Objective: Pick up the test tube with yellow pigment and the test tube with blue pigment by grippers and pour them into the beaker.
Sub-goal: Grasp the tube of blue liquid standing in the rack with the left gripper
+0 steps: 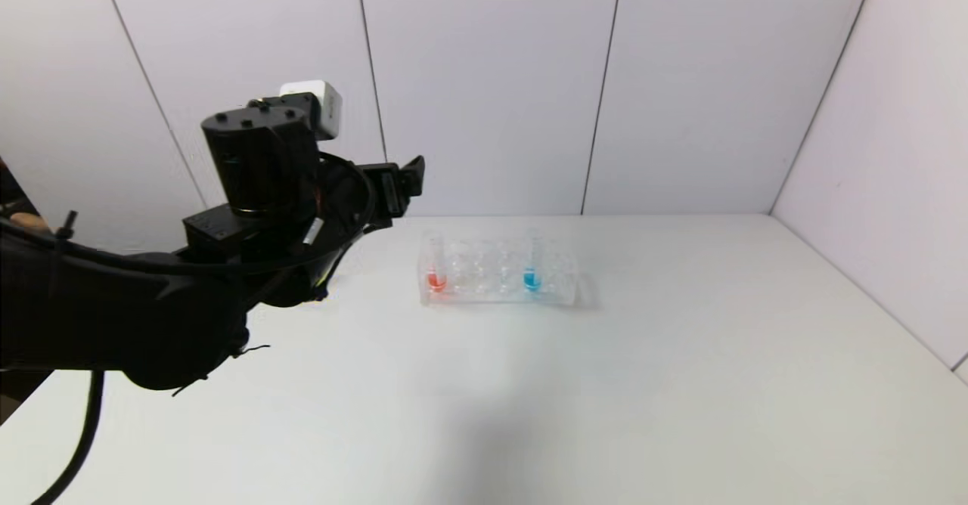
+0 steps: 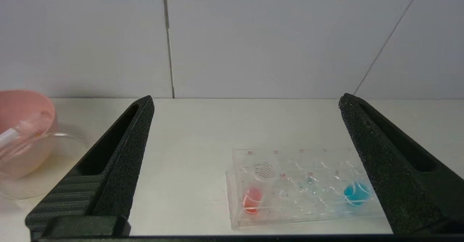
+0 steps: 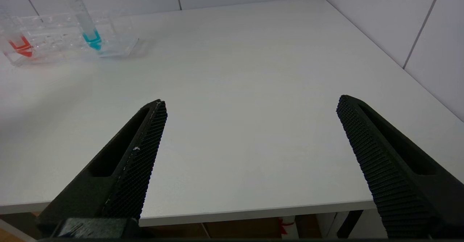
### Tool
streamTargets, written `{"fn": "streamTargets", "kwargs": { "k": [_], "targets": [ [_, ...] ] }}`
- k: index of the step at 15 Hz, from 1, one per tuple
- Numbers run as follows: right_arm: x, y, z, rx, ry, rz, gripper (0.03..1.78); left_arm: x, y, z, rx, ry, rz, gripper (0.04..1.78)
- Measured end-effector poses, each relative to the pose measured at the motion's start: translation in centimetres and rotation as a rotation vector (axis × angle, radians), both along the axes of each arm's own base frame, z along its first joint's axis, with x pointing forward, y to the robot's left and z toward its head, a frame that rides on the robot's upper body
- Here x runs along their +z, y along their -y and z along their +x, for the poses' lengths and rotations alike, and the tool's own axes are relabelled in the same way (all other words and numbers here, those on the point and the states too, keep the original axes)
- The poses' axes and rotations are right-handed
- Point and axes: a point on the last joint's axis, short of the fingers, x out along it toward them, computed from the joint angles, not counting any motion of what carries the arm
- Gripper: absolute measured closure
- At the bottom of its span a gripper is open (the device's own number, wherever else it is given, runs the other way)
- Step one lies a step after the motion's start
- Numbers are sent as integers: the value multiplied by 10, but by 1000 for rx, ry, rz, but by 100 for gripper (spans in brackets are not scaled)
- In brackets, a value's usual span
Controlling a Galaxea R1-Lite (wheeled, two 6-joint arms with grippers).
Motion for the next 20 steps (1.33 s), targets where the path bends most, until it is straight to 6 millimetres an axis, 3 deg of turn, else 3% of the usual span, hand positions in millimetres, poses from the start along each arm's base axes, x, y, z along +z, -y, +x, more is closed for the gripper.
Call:
{"fn": "streamTargets", "kwargs": {
  "k": [6,12,20],
  "targets": [
    [0,0,0,0,0,0,10,-26,54,19,-78,10,-8,4],
    [0,0,0,0,0,0,10,-66,104,28,-101,1,0,4],
    [0,0,0,0,0,0,10,-99,149,39,-118,-7,5,4]
  ]
}}
